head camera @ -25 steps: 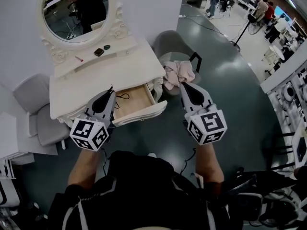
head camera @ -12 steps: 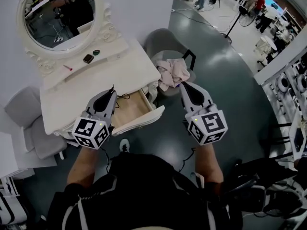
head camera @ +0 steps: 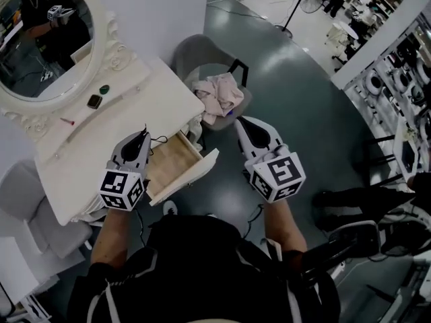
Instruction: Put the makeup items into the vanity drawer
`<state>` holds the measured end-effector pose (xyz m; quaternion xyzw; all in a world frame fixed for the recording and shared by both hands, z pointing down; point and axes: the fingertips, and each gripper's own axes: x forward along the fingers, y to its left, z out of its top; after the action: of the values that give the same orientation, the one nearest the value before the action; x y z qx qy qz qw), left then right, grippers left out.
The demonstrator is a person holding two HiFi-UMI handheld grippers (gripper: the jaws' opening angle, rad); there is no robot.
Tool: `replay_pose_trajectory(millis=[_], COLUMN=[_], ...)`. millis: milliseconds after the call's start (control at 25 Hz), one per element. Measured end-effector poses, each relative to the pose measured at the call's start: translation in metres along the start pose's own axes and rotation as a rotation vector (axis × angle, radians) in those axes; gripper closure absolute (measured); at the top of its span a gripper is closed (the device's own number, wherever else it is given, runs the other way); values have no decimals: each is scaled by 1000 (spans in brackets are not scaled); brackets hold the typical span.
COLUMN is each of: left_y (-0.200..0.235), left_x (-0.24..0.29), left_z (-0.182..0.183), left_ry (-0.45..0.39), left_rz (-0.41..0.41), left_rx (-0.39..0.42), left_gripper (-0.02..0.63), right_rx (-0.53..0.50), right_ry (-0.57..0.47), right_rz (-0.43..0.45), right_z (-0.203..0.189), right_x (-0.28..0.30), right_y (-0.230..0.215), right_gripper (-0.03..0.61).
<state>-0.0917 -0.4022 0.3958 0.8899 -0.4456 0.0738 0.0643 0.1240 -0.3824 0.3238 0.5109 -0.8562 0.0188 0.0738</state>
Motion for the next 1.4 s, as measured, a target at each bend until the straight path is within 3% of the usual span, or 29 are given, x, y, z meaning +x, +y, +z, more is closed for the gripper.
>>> replay_pose_trajectory(millis=[640,1400], left_y=[14,17], left_x=[63,98], left_z=[-76,-258], left_ry=[113,467], left_rz=[-166,-319], left_rx=[47,98], left_gripper=[591,591], right_rx=[21,108], right_ry=[72,255], right_rz=[-128,-257], right_z=[-15,-78], right_x=[-4,-7], right_y=[1,15], right_gripper=[574,574])
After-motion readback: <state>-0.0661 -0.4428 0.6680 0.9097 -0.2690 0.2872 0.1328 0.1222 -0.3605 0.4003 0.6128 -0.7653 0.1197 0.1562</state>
